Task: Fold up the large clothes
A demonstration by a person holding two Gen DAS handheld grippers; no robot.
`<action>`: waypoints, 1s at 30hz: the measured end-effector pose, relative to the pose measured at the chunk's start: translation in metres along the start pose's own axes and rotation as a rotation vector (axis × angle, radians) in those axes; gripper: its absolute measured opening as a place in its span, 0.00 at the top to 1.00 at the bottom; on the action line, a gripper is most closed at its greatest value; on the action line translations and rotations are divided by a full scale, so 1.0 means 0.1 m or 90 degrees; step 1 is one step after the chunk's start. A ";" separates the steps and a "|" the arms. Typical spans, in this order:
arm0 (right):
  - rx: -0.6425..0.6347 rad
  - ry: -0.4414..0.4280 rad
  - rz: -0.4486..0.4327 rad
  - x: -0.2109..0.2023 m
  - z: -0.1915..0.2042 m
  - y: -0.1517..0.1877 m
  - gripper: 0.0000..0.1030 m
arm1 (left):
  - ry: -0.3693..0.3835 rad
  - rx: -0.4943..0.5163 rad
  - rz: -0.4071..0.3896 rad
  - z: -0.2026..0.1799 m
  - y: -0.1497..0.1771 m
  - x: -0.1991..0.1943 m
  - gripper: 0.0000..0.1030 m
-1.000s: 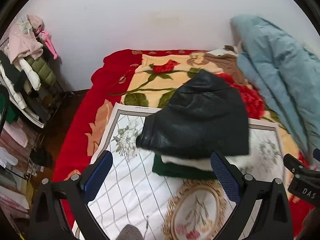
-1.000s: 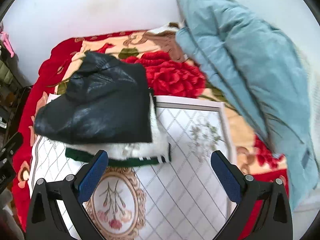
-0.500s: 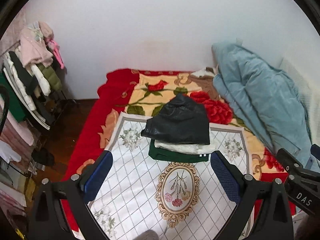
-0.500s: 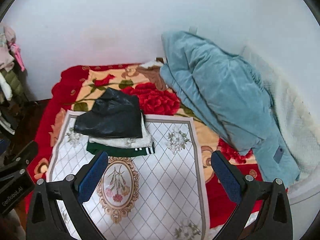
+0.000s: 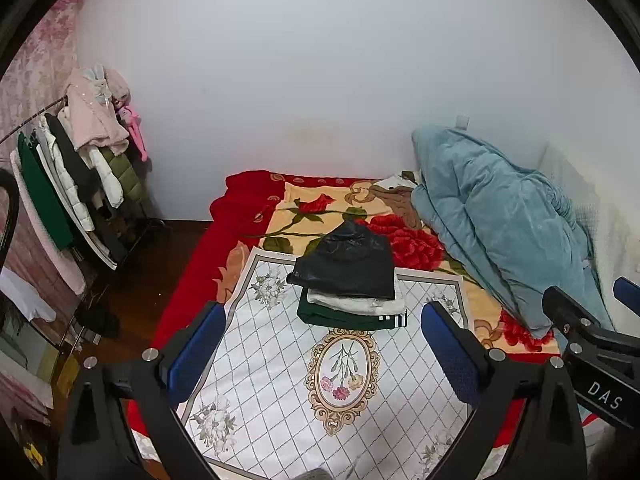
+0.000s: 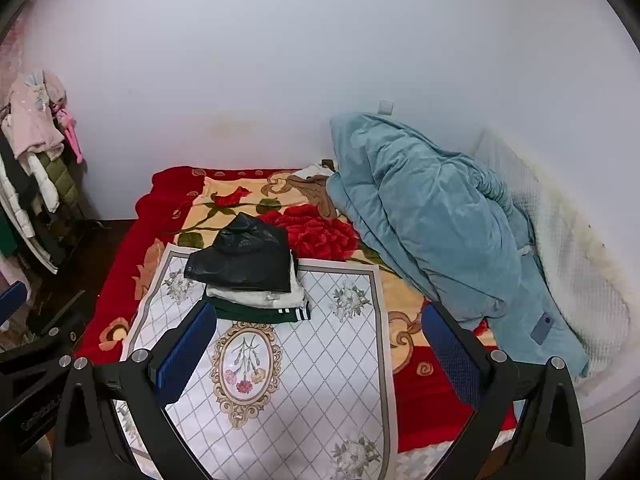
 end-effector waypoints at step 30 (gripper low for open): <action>-0.036 -0.044 -0.002 -0.60 -0.02 -0.13 0.00 | -0.027 -0.017 0.010 0.08 0.03 -0.53 0.03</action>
Point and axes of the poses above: each gripper's, at about its wrist camera, not at the fingertips, and x roughly the way its jaws point, z to its left, y to its underside, the point moved 3 cm from there along x, roughly the way its jaws point, and after that the axes turned 9 degrees about x, right-handed, at the moved point
